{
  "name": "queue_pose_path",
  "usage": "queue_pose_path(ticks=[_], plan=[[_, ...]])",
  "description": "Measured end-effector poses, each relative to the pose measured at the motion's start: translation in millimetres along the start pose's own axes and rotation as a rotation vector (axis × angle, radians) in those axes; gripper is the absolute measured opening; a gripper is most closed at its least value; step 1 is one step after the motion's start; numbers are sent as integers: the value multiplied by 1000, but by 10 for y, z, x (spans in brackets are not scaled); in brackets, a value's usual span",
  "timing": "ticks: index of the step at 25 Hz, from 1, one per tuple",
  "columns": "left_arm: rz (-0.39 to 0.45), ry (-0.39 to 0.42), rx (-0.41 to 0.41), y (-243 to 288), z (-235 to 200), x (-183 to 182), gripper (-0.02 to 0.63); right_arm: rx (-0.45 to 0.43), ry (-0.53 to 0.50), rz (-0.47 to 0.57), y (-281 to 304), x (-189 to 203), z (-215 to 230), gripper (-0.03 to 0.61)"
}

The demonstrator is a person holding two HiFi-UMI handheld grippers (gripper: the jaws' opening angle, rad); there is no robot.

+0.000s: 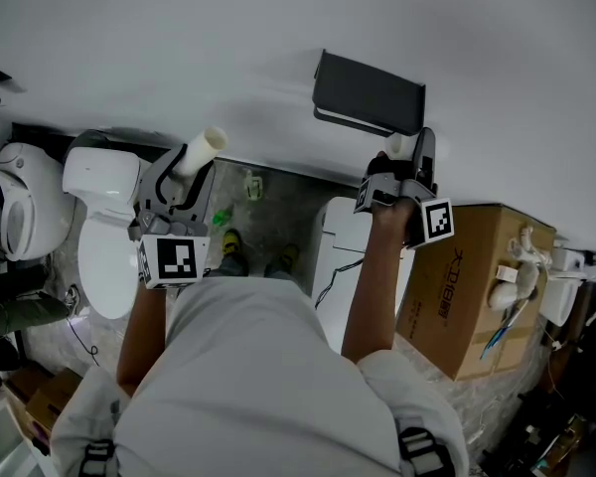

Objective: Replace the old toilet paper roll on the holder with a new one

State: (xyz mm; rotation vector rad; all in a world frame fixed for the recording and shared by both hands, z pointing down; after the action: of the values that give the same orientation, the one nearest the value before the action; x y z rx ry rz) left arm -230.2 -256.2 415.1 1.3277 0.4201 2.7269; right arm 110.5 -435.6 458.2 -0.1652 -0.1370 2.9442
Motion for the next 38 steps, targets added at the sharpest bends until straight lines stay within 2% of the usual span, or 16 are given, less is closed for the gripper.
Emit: queue_pose_path(ticks=[4,14,18,23,38], plan=[[-3,-5,-5,-31,-33,46,199,7,-1,3,-11,69,21,302],[1,6,-17,-115,-75,42,199,18,10,-82,21,458,90,301],[-20,-18,-35,-189,-62,65,200,18,17,-111,29,542,58,301],[-29,-20,-56,-280,-202,270,200,16,26,-157,60,929,140,299],[-50,-40,-93,-536,-363,512,201,7,20,-252,8,1490,163,290]])
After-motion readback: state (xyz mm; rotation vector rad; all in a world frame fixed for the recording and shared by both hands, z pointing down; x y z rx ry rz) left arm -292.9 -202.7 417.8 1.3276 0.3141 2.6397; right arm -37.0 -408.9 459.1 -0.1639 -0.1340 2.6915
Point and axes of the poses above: the fingertips, and each gripper's own axes: y forward along the fingers, z to its right, x out of its underside, the point moved 3 cm from there along -y, backward along the fingers, and after that the axes turned 5 degrees about y, right-handed, at the moved point
